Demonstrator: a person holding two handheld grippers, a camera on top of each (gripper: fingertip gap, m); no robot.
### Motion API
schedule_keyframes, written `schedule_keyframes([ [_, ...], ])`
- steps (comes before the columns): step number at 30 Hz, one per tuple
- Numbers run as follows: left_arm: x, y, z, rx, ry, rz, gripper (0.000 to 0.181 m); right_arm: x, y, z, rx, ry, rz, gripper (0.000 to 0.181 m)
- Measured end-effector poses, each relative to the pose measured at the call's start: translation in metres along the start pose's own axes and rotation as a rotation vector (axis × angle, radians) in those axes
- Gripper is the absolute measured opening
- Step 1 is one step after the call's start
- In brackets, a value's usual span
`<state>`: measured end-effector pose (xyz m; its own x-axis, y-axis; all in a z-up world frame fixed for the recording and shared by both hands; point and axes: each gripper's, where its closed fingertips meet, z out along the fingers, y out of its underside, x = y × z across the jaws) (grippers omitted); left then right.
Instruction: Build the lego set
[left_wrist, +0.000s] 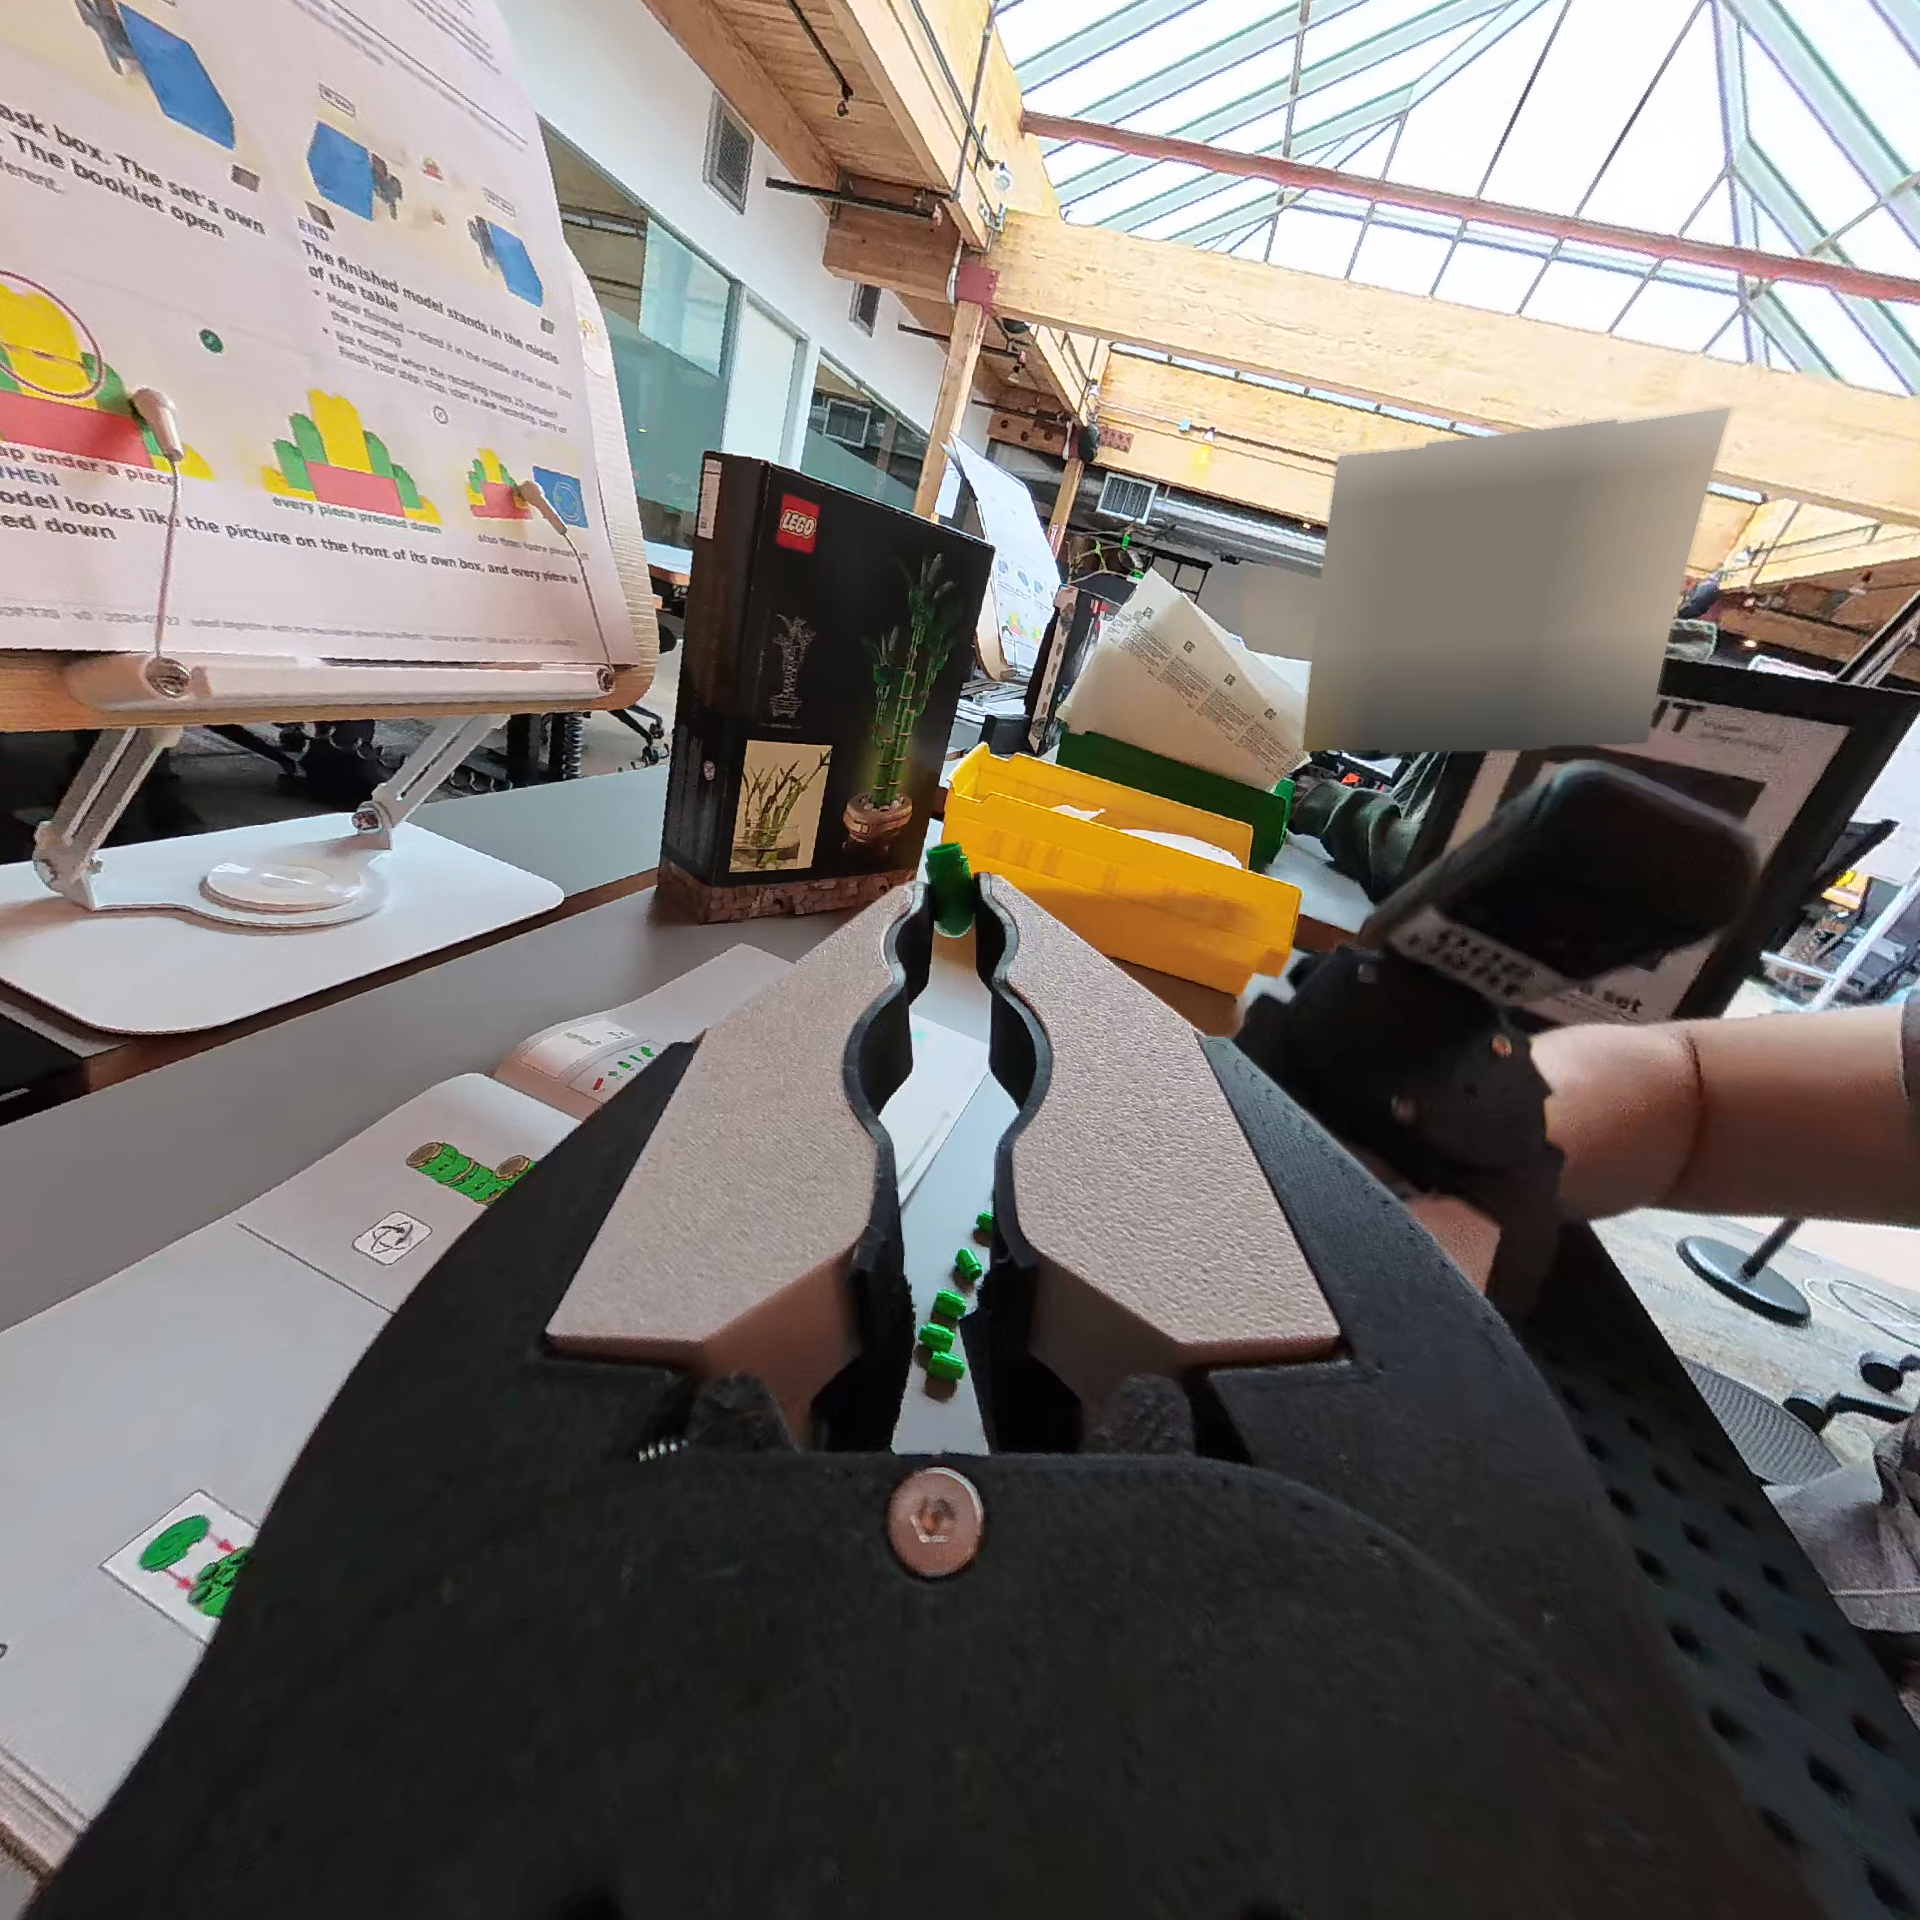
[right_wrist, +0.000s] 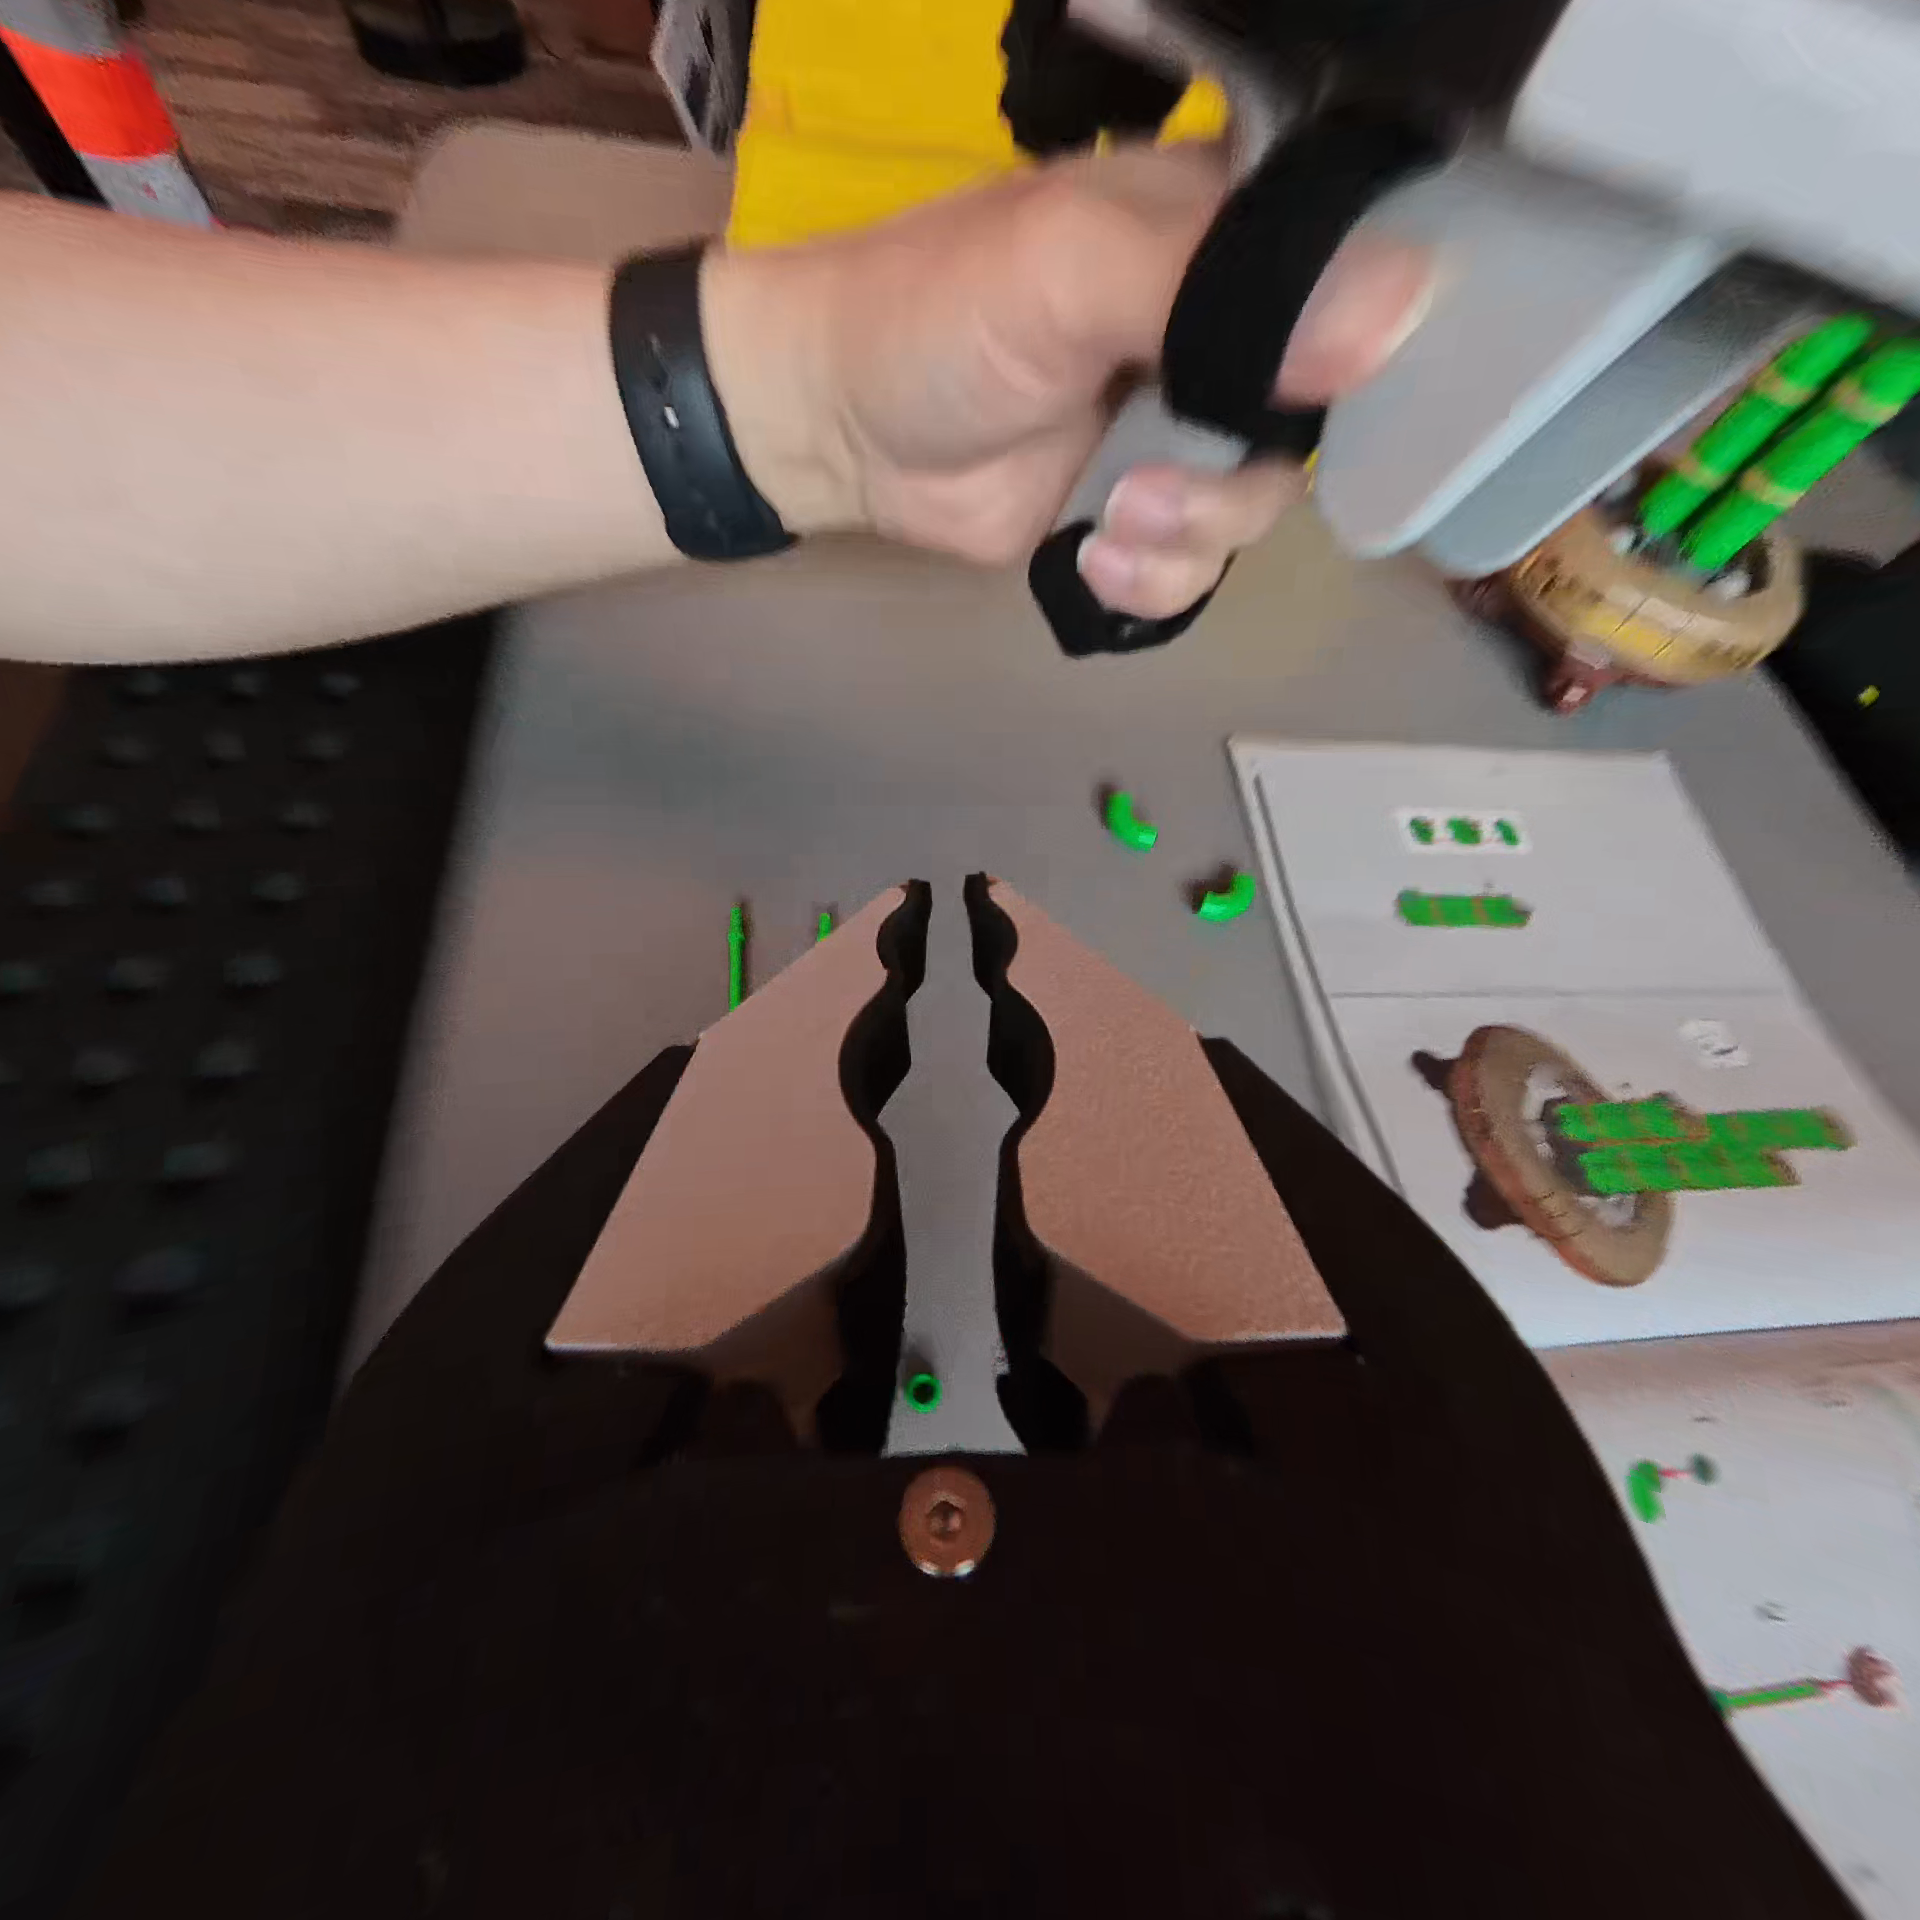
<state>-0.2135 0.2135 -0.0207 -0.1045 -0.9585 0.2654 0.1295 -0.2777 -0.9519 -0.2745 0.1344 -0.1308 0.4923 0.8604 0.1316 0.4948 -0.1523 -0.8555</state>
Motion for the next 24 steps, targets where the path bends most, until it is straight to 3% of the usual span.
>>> schedule_keyframes([
  [5, 0.003, -0.006, -0.003, 0.021, 0.012, -0.002, 0.005, -0.010, 0.027, 0.034, -0.134, 0.014, 0.008, 0.008],
  [11, 0.007, -0.009, -0.003, 0.032, 0.032, -0.005, 0.005, -0.011, 0.052, 0.049, -0.277, 0.056, -0.018, 0.010],
  [17, 0.008, -0.008, -0.002, 0.026, 0.037, -0.006, 0.005, -0.015, 0.054, 0.050, -0.295, 0.019, 0.095, 0.002],
  [24, 0.007, -0.004, -0.001, 0.015, 0.033, -0.010, 0.005, -0.021, 0.053, 0.048, -0.278, -0.002, 0.044, 0.001],
])
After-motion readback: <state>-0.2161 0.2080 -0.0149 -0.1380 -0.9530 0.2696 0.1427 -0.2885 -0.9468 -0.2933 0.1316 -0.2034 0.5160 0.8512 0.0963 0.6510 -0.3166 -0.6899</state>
